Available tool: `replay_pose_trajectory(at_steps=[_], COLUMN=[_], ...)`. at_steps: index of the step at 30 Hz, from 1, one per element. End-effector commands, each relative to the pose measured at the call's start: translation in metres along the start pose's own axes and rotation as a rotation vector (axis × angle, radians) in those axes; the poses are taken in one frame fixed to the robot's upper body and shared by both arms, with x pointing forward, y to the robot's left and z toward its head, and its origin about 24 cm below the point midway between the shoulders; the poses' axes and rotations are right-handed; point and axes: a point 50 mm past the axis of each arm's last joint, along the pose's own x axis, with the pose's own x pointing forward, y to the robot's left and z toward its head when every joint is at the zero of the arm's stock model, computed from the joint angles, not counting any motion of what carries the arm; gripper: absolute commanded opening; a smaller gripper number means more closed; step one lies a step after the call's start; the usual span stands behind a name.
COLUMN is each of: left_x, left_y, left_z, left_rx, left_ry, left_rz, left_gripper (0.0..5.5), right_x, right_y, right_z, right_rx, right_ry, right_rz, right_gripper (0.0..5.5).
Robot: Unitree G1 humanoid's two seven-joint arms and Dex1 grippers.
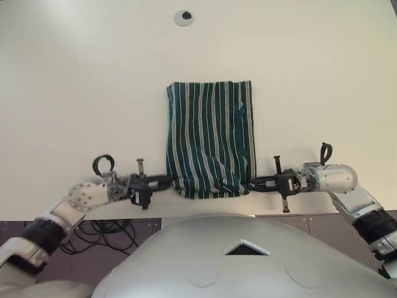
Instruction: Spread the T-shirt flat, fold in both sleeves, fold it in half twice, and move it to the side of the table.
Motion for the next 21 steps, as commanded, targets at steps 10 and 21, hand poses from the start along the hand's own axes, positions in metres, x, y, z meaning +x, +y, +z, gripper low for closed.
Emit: replay_pose_trajectory(at_steps=[10,21], left_x=[-0.020,-0.013], left_y=[0.006,0.044], left_z=[0.049,0.042], left_rx=[-0.339,-0.344], left_ry=[-0.191,-0.234], left_rz=[-0.192,0.082], left_gripper=[0.00,0.00], right_x=[-0.024,-0.015], right_y=[0.009,-0.030], right_z=[0.049,0.046], right_rx=[0.196,0.178], right_ry=[-0.166,-0.216], right_rz=[0.119,-0.164], right_gripper=[0.00,0.00])
